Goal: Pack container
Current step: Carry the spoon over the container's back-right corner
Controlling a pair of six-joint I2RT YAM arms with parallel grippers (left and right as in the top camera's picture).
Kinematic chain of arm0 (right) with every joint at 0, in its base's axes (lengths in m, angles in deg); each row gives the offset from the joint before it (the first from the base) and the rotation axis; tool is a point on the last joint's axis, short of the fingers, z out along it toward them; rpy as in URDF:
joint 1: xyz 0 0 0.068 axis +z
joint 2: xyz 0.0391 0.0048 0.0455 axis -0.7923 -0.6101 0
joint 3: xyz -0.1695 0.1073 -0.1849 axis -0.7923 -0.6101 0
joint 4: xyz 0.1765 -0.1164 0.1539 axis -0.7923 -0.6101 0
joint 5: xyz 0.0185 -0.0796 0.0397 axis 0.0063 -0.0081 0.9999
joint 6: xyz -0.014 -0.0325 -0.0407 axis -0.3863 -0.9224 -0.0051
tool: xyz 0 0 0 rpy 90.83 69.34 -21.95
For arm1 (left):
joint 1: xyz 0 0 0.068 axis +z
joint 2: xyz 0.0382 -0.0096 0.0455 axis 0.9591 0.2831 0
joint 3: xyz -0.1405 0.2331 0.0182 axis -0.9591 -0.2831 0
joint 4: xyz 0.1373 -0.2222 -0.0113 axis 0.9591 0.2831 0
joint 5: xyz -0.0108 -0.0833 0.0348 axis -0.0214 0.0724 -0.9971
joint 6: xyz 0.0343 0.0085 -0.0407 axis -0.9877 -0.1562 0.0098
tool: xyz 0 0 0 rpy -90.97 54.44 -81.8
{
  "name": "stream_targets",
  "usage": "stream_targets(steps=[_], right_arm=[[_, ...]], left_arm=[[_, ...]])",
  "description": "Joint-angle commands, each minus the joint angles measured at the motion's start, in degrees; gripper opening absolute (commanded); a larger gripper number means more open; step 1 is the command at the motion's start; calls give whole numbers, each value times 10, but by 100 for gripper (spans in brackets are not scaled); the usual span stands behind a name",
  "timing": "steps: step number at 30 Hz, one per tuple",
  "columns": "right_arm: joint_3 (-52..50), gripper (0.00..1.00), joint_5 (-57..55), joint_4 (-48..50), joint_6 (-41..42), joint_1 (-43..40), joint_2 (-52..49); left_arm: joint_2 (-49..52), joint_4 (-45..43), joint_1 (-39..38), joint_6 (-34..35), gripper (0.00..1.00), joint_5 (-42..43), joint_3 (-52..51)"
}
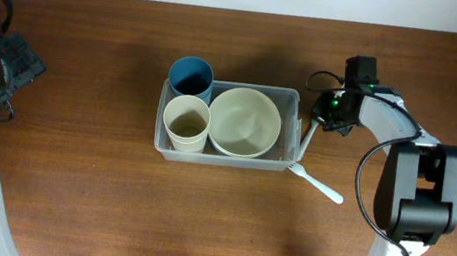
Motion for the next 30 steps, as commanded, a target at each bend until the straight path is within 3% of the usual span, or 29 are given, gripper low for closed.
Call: stream_targets(steps=[1, 15, 21, 30], right_arm=[[-38, 7, -6, -10, 7, 8, -71], [-35, 4, -8, -20, -31, -17, -67], [14, 4, -8, -109, -111, -65, -57], [190, 4, -5, -306, -261, -84, -55]], left_arm=[[2, 1, 3, 7, 100, 0, -1], [2, 1, 3, 7, 100, 0, -1], [2, 1, 3, 7, 100, 0, -1], [2, 1, 3, 7, 100, 0, -1]])
